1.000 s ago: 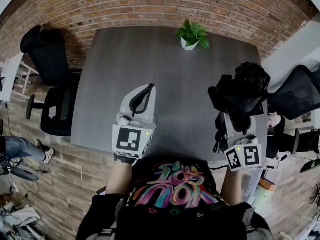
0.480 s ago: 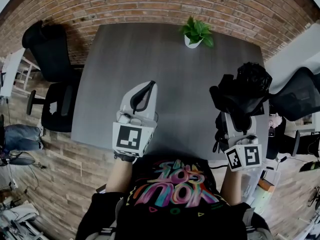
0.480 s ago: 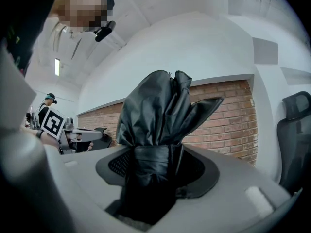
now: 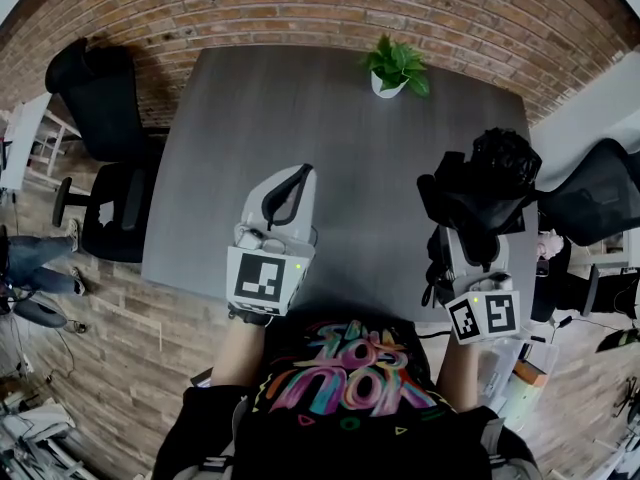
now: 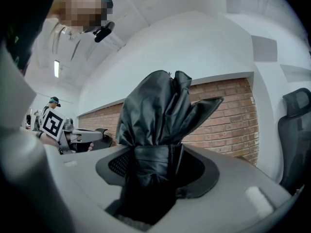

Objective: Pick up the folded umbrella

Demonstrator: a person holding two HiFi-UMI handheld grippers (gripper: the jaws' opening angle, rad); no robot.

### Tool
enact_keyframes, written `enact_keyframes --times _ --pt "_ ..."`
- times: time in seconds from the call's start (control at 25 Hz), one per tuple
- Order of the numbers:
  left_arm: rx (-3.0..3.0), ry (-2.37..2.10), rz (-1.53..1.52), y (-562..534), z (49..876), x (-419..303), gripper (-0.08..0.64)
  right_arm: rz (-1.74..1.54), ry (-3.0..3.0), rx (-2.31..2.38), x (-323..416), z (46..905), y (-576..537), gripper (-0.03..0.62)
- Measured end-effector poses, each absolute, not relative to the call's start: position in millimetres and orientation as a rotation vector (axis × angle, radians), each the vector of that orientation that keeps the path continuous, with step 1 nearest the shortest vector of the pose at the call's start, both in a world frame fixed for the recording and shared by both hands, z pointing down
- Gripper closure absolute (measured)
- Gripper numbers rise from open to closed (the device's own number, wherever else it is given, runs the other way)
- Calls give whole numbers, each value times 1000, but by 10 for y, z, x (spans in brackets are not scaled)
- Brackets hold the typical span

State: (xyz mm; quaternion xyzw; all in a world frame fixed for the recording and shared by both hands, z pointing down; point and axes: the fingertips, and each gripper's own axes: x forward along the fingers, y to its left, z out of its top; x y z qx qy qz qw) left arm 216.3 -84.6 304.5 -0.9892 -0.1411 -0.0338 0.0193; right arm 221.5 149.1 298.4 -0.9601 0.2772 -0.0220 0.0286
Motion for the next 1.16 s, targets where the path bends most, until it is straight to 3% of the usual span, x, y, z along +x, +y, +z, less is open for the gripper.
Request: enact_keyframes --times 1.16 --pt "-3058 -480 -95 -779 3018 2128 560 -114 943 -3021 2092 3066 1312 350"
